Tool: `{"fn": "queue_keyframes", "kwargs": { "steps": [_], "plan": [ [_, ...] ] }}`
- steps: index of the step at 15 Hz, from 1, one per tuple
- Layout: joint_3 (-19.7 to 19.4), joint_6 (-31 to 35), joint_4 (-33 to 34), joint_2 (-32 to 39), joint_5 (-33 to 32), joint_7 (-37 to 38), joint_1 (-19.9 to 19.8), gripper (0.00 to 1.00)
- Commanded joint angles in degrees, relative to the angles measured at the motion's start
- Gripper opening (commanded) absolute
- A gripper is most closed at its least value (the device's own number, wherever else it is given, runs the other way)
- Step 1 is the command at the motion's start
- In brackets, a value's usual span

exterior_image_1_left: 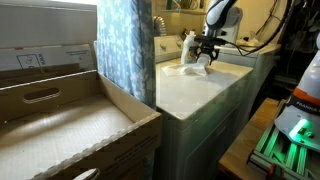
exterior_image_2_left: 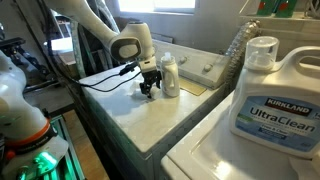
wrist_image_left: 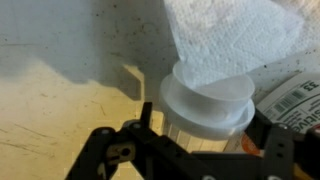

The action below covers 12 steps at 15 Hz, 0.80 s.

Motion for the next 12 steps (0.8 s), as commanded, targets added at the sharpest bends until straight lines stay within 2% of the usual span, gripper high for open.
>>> {"fn": "queue_keyframes", "kwargs": {
  "steps": [1,2,5,9,12],
  "plan": [
    [-0.9,-0.8,0.5,1.2,1.5,-1.8,1.1,0.65],
    [-0.9,-1.4,0.8,1.4,1.4,-1.9,1.2,0.62],
    [-0.9,-4.0,1.6,1.3,-0.8,-1.1,1.7,0.38],
    [-1.2,-8.9,2.9,0.5,-5.4,0.9,1.8,0.38],
    [-1.3,-14.6,4.1,-1.4,-13.0,3.2,1.9,0.38]
  ]
}}
